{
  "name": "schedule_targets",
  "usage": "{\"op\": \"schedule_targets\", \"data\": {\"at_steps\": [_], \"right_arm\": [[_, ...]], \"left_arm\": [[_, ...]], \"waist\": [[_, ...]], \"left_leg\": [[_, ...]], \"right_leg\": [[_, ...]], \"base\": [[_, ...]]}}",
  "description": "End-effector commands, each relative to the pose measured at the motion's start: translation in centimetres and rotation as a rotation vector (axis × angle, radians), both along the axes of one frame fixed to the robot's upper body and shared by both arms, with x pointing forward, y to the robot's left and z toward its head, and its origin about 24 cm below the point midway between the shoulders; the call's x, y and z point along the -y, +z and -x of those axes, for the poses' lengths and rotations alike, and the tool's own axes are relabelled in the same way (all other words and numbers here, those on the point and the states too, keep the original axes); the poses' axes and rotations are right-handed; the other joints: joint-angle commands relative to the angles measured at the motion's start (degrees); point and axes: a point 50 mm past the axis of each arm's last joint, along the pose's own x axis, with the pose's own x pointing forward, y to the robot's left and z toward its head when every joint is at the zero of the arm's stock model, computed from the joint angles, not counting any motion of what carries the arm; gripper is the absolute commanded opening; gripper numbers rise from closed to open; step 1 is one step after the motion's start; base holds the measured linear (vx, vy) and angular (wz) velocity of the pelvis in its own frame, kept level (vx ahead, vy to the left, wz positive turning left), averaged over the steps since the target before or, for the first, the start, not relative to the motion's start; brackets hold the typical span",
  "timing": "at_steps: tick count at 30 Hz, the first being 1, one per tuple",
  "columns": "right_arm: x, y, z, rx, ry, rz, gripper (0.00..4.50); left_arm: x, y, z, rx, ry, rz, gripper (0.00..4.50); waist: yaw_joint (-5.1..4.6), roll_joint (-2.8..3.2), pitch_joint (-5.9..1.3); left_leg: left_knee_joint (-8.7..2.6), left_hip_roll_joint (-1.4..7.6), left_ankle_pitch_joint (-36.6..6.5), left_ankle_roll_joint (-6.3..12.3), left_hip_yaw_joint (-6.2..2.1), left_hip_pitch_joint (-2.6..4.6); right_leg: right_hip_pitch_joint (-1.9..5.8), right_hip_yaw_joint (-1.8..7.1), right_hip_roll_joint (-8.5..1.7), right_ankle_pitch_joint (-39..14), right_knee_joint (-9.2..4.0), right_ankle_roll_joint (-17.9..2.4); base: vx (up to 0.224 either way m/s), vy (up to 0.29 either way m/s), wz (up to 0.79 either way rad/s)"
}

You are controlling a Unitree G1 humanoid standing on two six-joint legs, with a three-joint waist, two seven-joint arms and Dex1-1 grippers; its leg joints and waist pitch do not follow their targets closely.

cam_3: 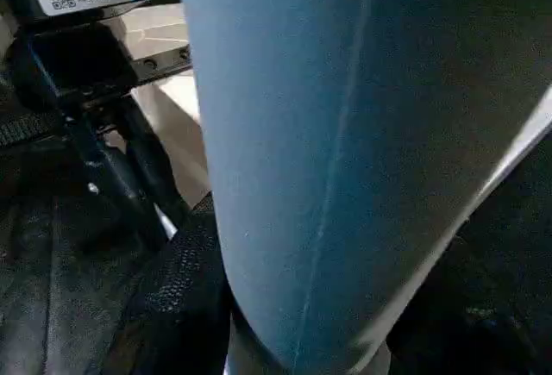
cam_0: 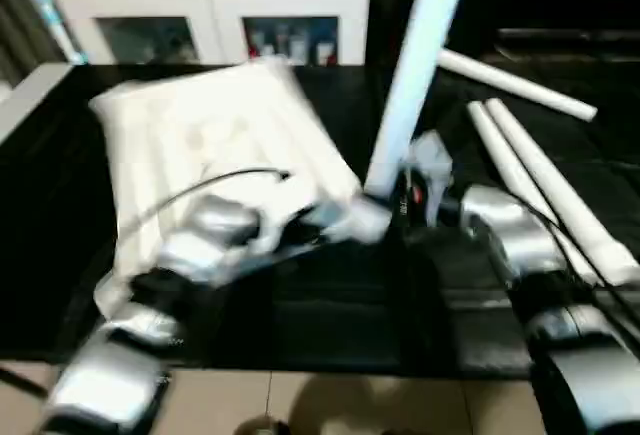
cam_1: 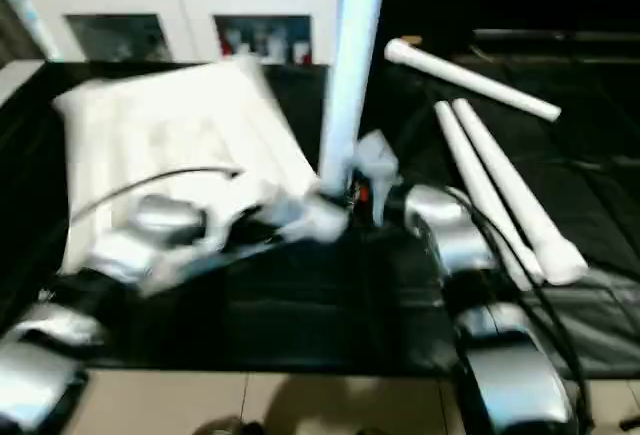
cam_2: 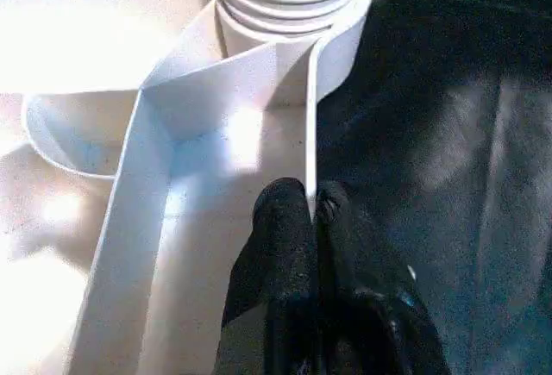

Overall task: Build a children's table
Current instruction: Insert table leg to table base

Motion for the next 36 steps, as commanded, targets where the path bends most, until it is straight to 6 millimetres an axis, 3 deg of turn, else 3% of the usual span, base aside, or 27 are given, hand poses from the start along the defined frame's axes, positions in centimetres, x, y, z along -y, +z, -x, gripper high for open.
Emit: {"op": "schedule_targets", "data": {"at_steps": [1, 8, 14, 19, 24, 25, 29, 36], "right_arm": [[-0.3, -4.5, 2.2, -0.188, 0.068, 0.118, 1.91], [-0.3, -4.6, 3.3, -0.195, 0.161, 0.143, 1.91], [-0.6, -4.8, 3.5, -0.205, 0.161, 0.134, 1.91], [-0.6, -4.4, 2.6, -0.216, 0.003, 0.009, 1.91], [0.1, -3.4, 1.6, -0.269, -0.178, -0.209, 1.91], [0.1, -3.3, 1.6, -0.278, -0.190, -0.233, 1.91], [0.3, -3.5, 1.9, -0.316, -0.225, -0.303, 1.91], [-0.1, -3.2, 2.9, -0.322, -0.176, -0.322, 1.91]], "left_arm": [[1.6, 2.8, -0.5, 0.117, -0.076, 0.082, 0.00], [1.1, 2.7, -0.2, 0.103, -0.126, 0.083, 0.00], [1.1, 2.6, 0.0, 0.094, -0.139, 0.091, 0.00], [1.2, 2.4, 0.0, 0.091, -0.120, 0.103, 0.00], [1.2, 2.2, 0.3, 0.088, -0.116, 0.109, 0.00], [1.2, 2.1, 0.3, 0.087, -0.115, 0.109, 0.00], [1.2, 1.9, 0.6, 0.084, -0.110, 0.114, 0.00], [1.0, 1.6, 0.9, 0.076, -0.101, 0.116, 0.00]], "waist": [[-0.24, -0.26, -4.00], [0.10, -0.48, -4.12], [0.06, -0.43, -3.93], [-0.02, -0.42, -4.00], [-0.17, -0.23, -3.91], [-0.20, 0.08, -3.91], [-0.01, -0.01, -4.24], [0.29, 0.07, -4.14]], "left_leg": [[-3.97, 4.31, -13.5, 3.56, -1.46, 1.44], [-3.79, 4.14, -12.1, 4.03, -1.36, 1.34], [-3.94, 4.10, -13.9, 3.28, -1.43, 1.48], [-4.04, 4.16, -13.3, 3.20, -1.51, 1.45], [-4.22, 4.25, -15.3, 2.09, -1.58, 1.73], [-4.35, 4.31, -15.4, 1.94, -1.64, 1.70], [-4.10, 4.22, -13.3, 2.21, -1.47, 1.49], [-4.20, 4.26, -13.4, 2.09, -1.48, 1.55]], "right_leg": [[2.67, 2.96, -5.57, -14.1, -4.00, -12.7], [2.76, 3.02, -5.58, -13.4, -3.96, -12.1], [2.65, 3.04, -5.67, -16.9, -4.33, -11.5], [2.74, 3.06, -5.61, -15.6, -4.16, -11.7], [2.53, 3.06, -5.70, -18.9, -4.58, -11.0], [2.59, 3.07, -5.59, -18.1, -4.53, -11.0], [2.72, 3.04, -5.64, -13.4, -4.01, -11.9], [2.60, 2.98, -5.58, -14.6, -4.17, -11.3]], "base": [[0.000, 0.000, 0.00], [0.000, 0.000, 0.00], [0.000, 0.000, 0.00], [0.000, 0.000, 0.00], [0.000, 0.000, 0.00], [0.000, 0.000, 0.00], [0.000, 0.000, 0.00], [0.000, 0.000, 0.00]]}}
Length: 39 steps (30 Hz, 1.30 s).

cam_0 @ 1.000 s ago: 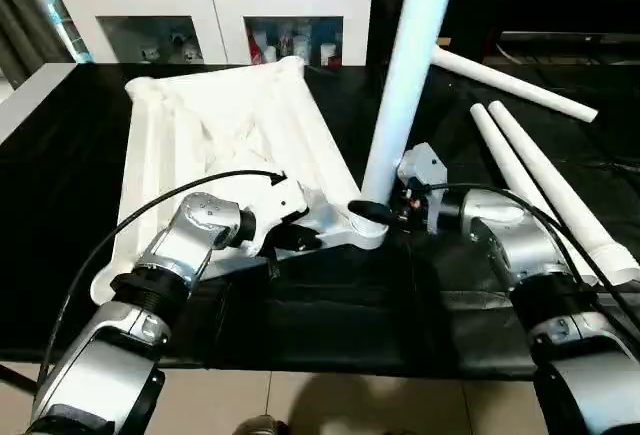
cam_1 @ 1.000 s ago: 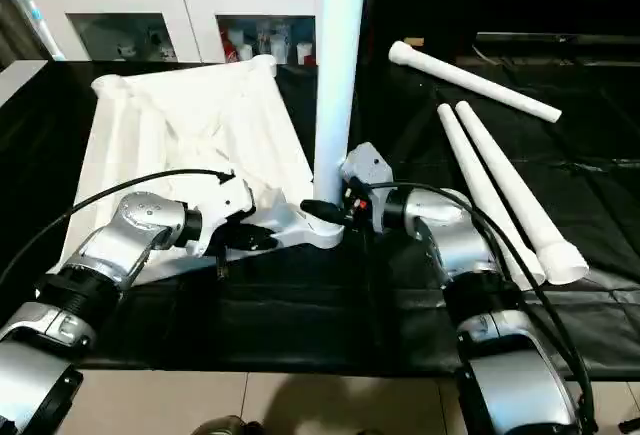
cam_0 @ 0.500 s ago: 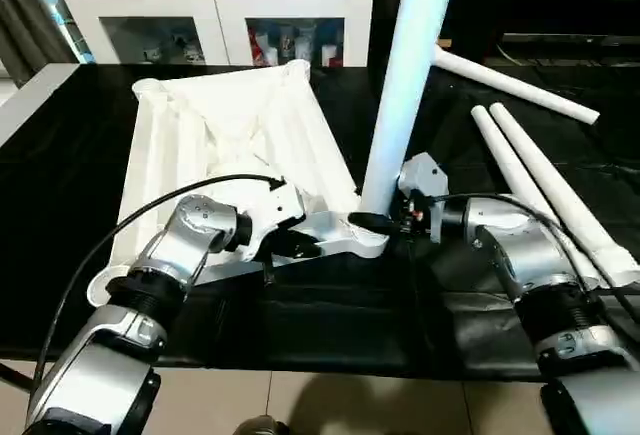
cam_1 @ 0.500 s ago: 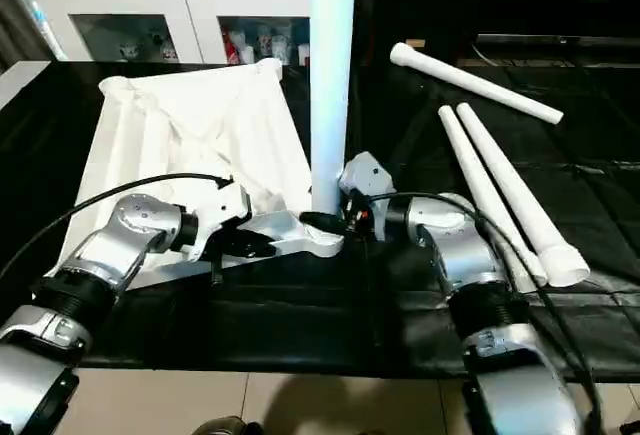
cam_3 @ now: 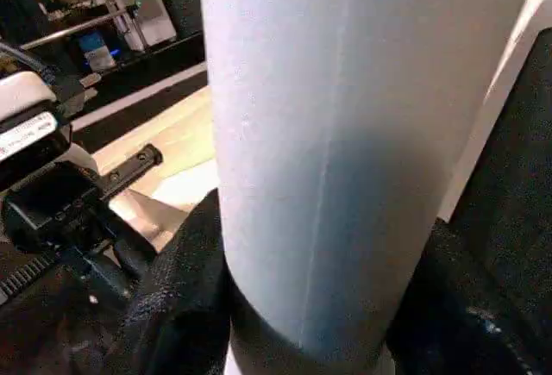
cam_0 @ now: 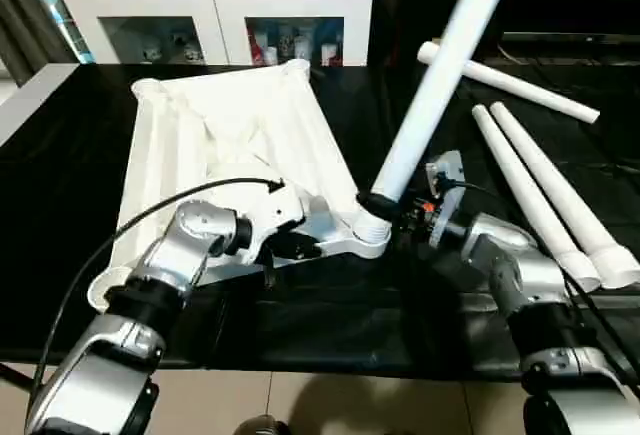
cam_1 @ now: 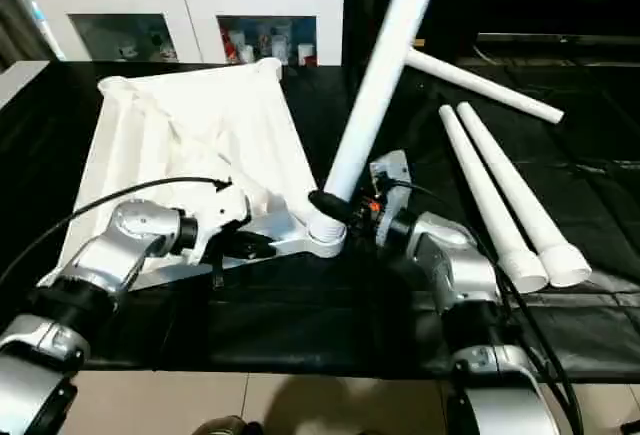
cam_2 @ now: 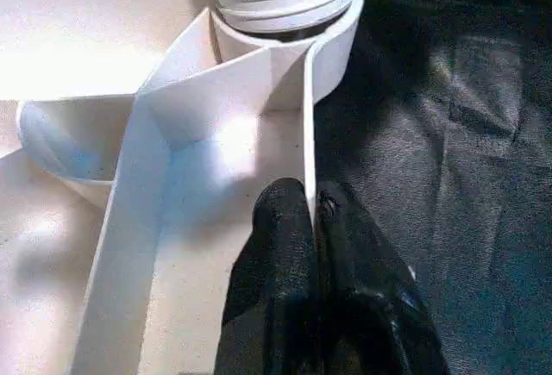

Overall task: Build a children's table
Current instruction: Insert table leg to table base

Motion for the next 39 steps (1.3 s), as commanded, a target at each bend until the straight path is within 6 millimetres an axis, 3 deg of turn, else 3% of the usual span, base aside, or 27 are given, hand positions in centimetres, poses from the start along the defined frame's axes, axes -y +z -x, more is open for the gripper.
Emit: {"op": "schedule_targets", "data": {"at_steps": [1, 10, 20, 23, 25, 29, 36, 37, 38, 39], "right_arm": [[-1.0, -1.7, 1.0, -0.071, 0.068, 0.060, 1.91], [-0.5, -2.2, 0.9, -0.102, -0.004, 0.049, 1.91], [0.2, -5.7, 3.3, -0.186, -0.192, -0.015, 1.91], [0.2, -6.3, 4.0, -0.160, -0.226, 0.018, 1.91], [0.4, -6.4, 4.4, -0.059, -0.247, 0.138, 1.91], [0.2, -6.4, 5.1, 0.067, -0.208, 0.308, 1.91], [-0.7, -6.9, 6.0, 0.110, -0.067, 0.408, 1.91], [-0.9, -6.8, 5.9, 0.113, -0.044, 0.415, 1.91], [-1.3, -6.6, 5.7, 0.123, 0.007, 0.419, 1.91], [-1.7, -6.3, 5.3, 0.126, 0.033, 0.406, 1.91]], "left_arm": [[1.2, 2.1, -0.3, 0.081, -0.042, 0.077, 0.00], [1.2, 2.2, -0.4, 0.085, -0.032, 0.083, 0.00], [1.4, 2.5, -0.8, 0.091, -0.006, 0.098, 0.00], [1.4, 2.6, -0.9, 0.093, -0.001, 0.098, 0.00], [1.4, 2.7, -1.1, 0.096, 0.004, 0.098, 0.00], [1.4, 2.8, -1.2, 0.099, 0.012, 0.098, 0.00], [1.4, 2.8, -1.3, 0.101, 0.015, 0.095, 0.00], [1.4, 2.8, -1.3, 0.102, 0.014, 0.095, 0.00], [1.4, 2.8, -1.2, 0.103, 0.011, 0.092, 0.00], [1.3, 2.8, -1.2, 0.103, 0.005, 0.087, 0.00]], "waist": [[-0.09, 0.04, -4.09], [-0.18, -0.02, -4.03], [-0.30, 0.36, -3.86], [-0.36, 0.60, -3.79], [-0.53, 0.59, -3.68], [-0.70, 0.52, -3.47], [-1.17, 0.43, -3.34], [-1.20, 0.07, -3.37], [-1.19, 0.11, -3.42], [-1.32, -0.43, -3.47]], "left_leg": [[-4.11, 4.25, -13.5, 2.00, -1.52, 1.36], [-4.10, 4.18, -13.6, 1.63, -1.53, 1.43], [-4.41, 4.13, -16.7, 0.44, -1.68, 1.62], [-4.60, 4.19, -17.8, -0.05, -1.83, 1.74], [-4.73, 4.08, -18.9, -0.64, -1.87, 1.73], [-4.87, 4.04, -20.6, -1.67, -1.97, 1.96], [-4.91, 3.95, -22.1, -0.19, -2.06, 1.97], [-4.87, 3.94, -21.9, -0.05, -1.96, 2.01], [-4.87, 3.93, -21.3, 0.18, -2.04, 1.82], [-4.82, 3.93, -20.5, 0.61, -1.96, 1.68]], "right_leg": [[2.57, 2.98, -5.64, -14.8, -4.18, -11.3], [2.46, 3.09, -5.76, -15.9, -4.30, -10.9], [2.27, 3.13, -5.87, -18.5, -4.83, -9.9], [2.14, 3.18, -5.85, -18.8, -4.86, -9.8], [2.15, 3.23, -5.86, -19.2, -4.97, -9.6], [1.93, 3.30, -5.73, -21.5, -5.18, -8.5], [2.01, 3.51, -5.72, -23.3, -5.48, -8.4], [2.01, 3.52, -5.72, -23.2, -5.57, -8.5], [2.21, 3.52, -5.76, -22.6, -5.37, -8.8], [2.31, 3.49, -5.70, -21.7, -5.25, -9.0]], "base": [[0.000, 0.000, 0.00], [0.000, 0.000, 0.00], [0.000, 0.000, 0.00], [0.000, 0.000, 0.00], [0.000, 0.000, 0.00], [0.000, 0.000, 0.00], [0.000, 0.000, 0.00], [0.000, 0.000, 0.00], [0.000, 0.000, 0.00], [0.000, 0.000, 0.00]]}}
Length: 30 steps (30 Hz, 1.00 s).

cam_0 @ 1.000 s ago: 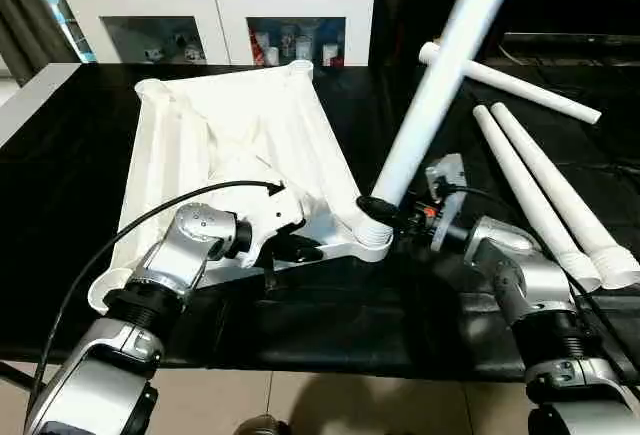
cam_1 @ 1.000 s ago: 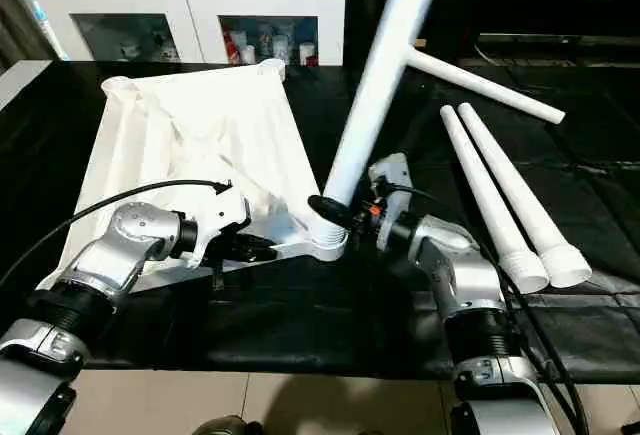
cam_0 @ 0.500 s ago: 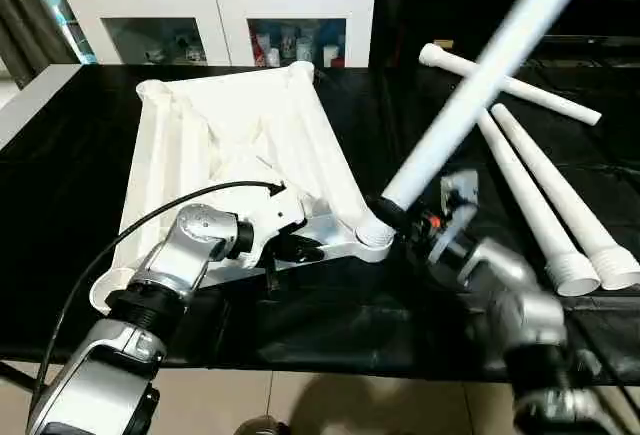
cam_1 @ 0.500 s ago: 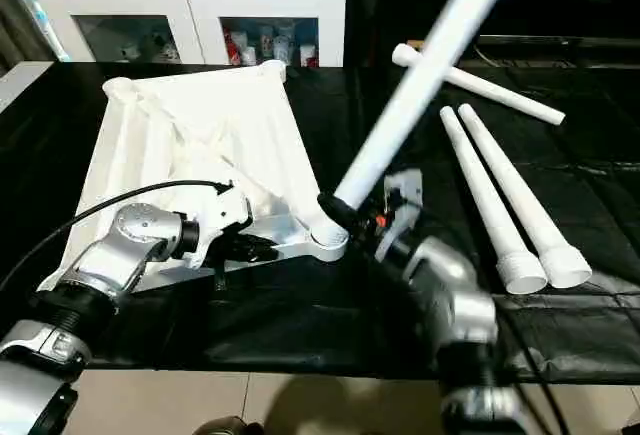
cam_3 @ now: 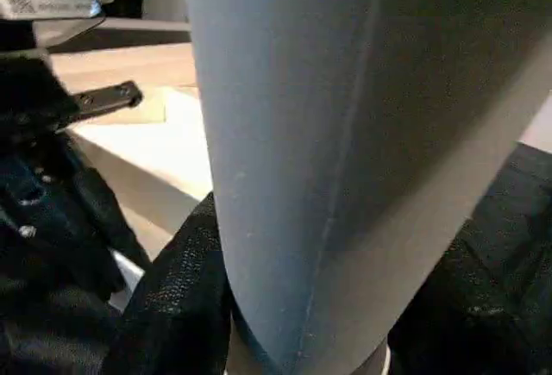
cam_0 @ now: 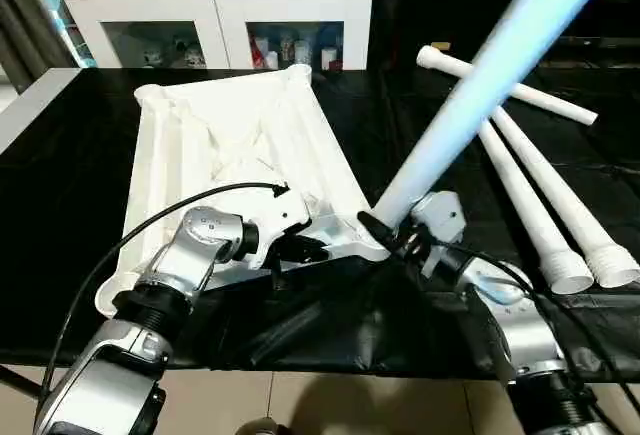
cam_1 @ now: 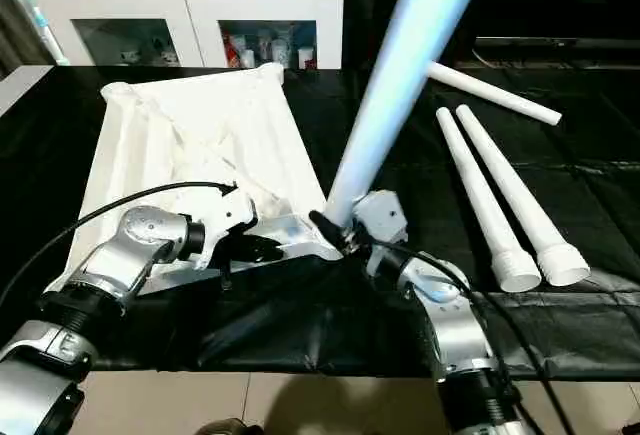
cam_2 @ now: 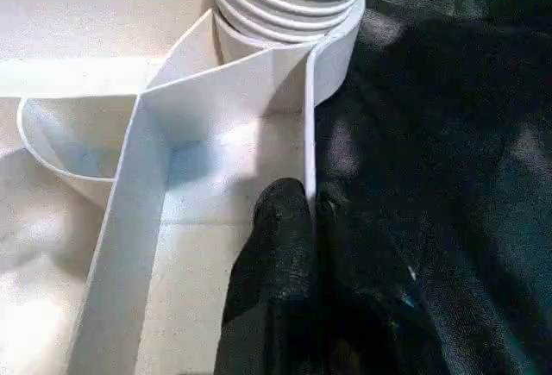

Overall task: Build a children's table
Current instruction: Insert table leg to table base

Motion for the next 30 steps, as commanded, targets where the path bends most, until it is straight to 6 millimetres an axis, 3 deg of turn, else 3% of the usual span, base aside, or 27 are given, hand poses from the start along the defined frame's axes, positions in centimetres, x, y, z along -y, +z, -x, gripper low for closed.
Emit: {"op": "schedule_targets", "data": {"at_steps": [1, 4, 8, 9, 11, 14, 17, 22, 23, 25, 30], "right_arm": [[-0.6, -4.7, 1.6, -0.249, 0.101, 0.107, 1.91], [-1.3, -3.8, 0.6, -0.257, 0.182, 0.107, 1.91], [-1.3, -2.6, -0.7, -0.274, 0.291, 0.151, 1.91], [-1.0, -2.2, -1.1, -0.281, 0.316, 0.162, 1.91], [-0.6, -1.9, -1.5, -0.297, 0.353, 0.178, 1.91], [-0.2, -2.1, -1.5, -0.316, 0.392, 0.218, 1.91], [-0.1, -2.6, -1.3, -0.347, 0.436, 0.248, 1.91], [0.2, -2.7, -1.5, -0.377, 0.411, 0.195, 1.91], [0.3, -2.6, -1.7, -0.388, 0.389, 0.164, 1.91], [0.6, -2.5, -2.0, -0.410, 0.357, 0.114, 1.91], [1.0, -2.7, -2.4, -0.431, 0.316, 0.080, 1.91]], "left_arm": [[0.9, 3.2, -1.1, 0.120, -0.035, 0.073, 0.00], [0.9, 3.1, -0.9, 0.117, -0.068, 0.054, 0.00], [0.9, 3.1, -0.8, 0.118, -0.107, 0.028, 0.00], [1.0, 3.2, -0.8, 0.121, -0.116, 0.023, 0.00], [1.0, 3.2, -0.8, 0.124, -0.127, 0.019, 0.00], [1.1, 3.3, -0.8, 0.126, -0.137, 0.014, 0.00], [1.2, 3.3, -0.7, 0.126, -0.156, 0.007, 0.00], [1.3, 3.3, -0.7, 0.122, -0.173, 0.006, 0.00], [1.3, 3.4, -0.7, 0.121, -0.178, 0.003, 0.00], [1.3, 3.3, -0.7, 0.119, -0.184, 0.001, 0.00], [1.3, 3.3, -0.6, 0.115, -0.193, -0.002, 0.00]], "waist": [[-0.47, -0.25, -3.35], [-1.04, -0.42, -3.25], [-0.98, -0.40, -3.31], [-1.06, -0.86, -3.41], [-0.78, -0.60, -3.55], [-0.65, -0.70, -3.79], [-0.56, -0.80, -3.70], [-0.48, -0.72, -3.78], [-0.42, -0.32, -3.75], [-0.49, -0.55, -3.83], [-0.46, -0.38, -3.82]], "left_leg": [[-4.75, 4.05, -20.3, 0.77, -2.02, 1.26], [-4.63, 3.95, -19.7, 1.38, -1.95, 1.03], [-4.53, 4.14, -18.7, 1.65, -1.83, 1.27], [-4.43, 4.04, -17.5, 1.99, -1.75, 1.00], [-4.22, 4.16, -16.1, 2.47, -1.62, 1.05], [-3.92, 4.14, -13.6, 3.40, -1.49, 0.86], [-3.92, 4.14, -13.8, 3.61, -1.46, 0.87], [-4.01, 4.24, -14.4, 3.25, -1.53, 1.04], [-4.01, 4.22, -14.6, 3.15, -1.60, 0.97], [-3.98, 4.20, -14.9, 3.10, -1.52, 1.07], [-4.04, 4.26, -15.4, 2.64, -1.54, 1.10]], "right_leg": [[1.96, 3.27, -5.79, -21.2, -5.04, -9.7], [2.14, 3.16, -5.77, -21.8, -5.06, -10.2], [2.00, 3.17, -5.69, -21.4, -4.94, -10.5], [2.28, 3.16, -5.63, -20.1, -4.67, -10.9], [2.25, 3.17, -5.67, -18.2, -4.51, -11.4], [2.40, 3.05, -5.65, -14.6, -4.11, -12.5], [2.40, 2.91, -5.60, -15.3, -4.21, -12.6], [2.33, 2.90, -5.57, -16.1, -4.20, -12.4], [2.34, 2.88, -5.60, -16.1, -4.17, -12.5], [2.44, 2.90, -5.58, -15.8, -4.24, -12.7], [2.35, 2.79, -5.52, -15.5, -4.20, -13.2]], "base": [[0.000, 0.000, 0.00], [0.000, 0.000, 0.00], [0.000, 0.000, 0.00], [0.000, 0.000, 0.00], [0.000, 0.000, 0.00], [0.000, 0.000, 0.00], [0.000, 0.000, 0.00], [0.000, 0.000, 0.00], [0.000, 0.000, 0.00], [0.000, 0.000, 0.00], [0.000, 0.000, 0.00]]}}
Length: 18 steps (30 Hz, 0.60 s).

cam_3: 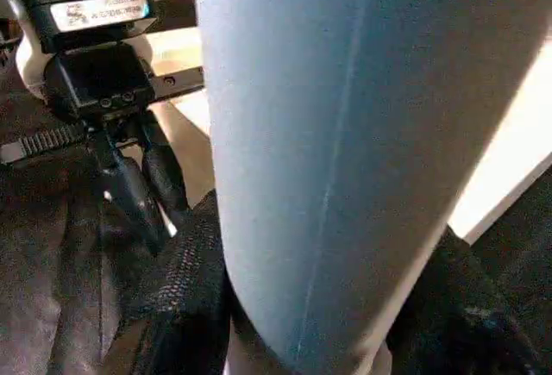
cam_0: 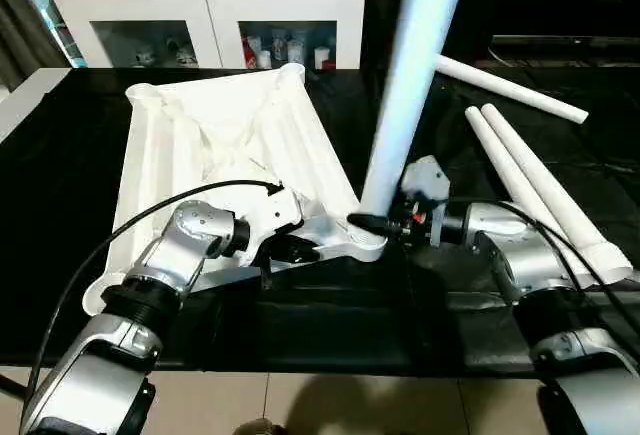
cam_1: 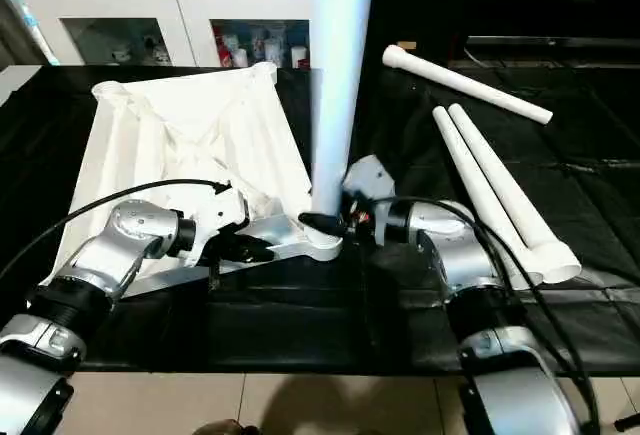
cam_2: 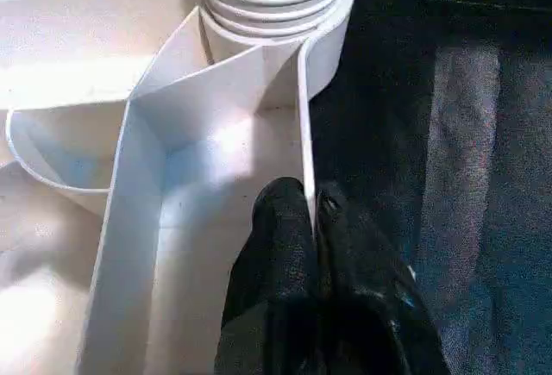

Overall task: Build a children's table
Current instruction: Insert table leg to table base, then rotate leg to tighten

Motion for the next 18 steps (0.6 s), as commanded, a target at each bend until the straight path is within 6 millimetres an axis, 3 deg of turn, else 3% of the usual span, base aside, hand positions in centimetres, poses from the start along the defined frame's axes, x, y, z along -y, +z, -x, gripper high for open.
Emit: {"op": "schedule_targets", "data": {"at_steps": [1, 10, 14, 15, 18], "right_arm": [[0.4, -4.7, 2.0, -0.216, -0.002, 0.088, 1.91], [-0.1, -5.4, 2.6, -0.227, 0.017, 0.091, 1.91], [0.3, -6.3, 2.6, -0.261, -0.123, 0.032, 1.91], [0.4, -6.5, 2.6, -0.257, -0.143, 0.024, 1.91], [0.4, -6.6, 2.9, -0.247, -0.191, -0.020, 1.91]], "left_arm": [[1.9, 2.8, -0.5, 0.107, -0.137, 0.043, 0.00], [1.8, 2.8, -0.5, 0.106, -0.133, 0.042, 0.00], [1.8, 2.8, -0.6, 0.107, -0.126, 0.043, 0.00], [1.7, 2.8, -0.6, 0.108, -0.125, 0.043, 0.00], [1.6, 2.9, -0.7, 0.108, -0.115, 0.046, 0.00]], "waist": [[0.03, 0.01, -3.77], [0.12, 0.07, -3.75], [0.06, 0.23, -3.61], [0.01, 0.51, -3.58], [-0.16, 0.49, -3.39]], "left_leg": [[-4.05, 4.18, -15.3, 2.58, -1.58, 1.18], [-4.16, 4.21, -15.9, 2.30, -1.59, 1.23], [-4.31, 4.21, -16.9, 1.84, -1.64, 1.24], [-4.40, 4.20, -18.0, 1.45, -1.72, 1.36], [-4.65, 4.22, -20.2, 0.63, -1.83, 1.53]], "right_leg": [[2.48, 2.91, -5.58, -15.6, -4.21, -12.9], [2.48, 2.92, -5.60, -16.1, -4.28, -12.7], [2.40, 2.97, -5.65, -16.7, -4.43, -12.6], [2.31, 2.92, -5.65, -18.0, -4.49, -12.4], [2.22, 3.00, -5.66, -20.7, -4.93, -11.5]], "base": [[0.000, 0.000, 0.00], [0.000, 0.000, 0.00], [0.000, 0.000, 0.00], [0.000, 0.000, 0.00], [0.000, 0.000, 0.00]]}}
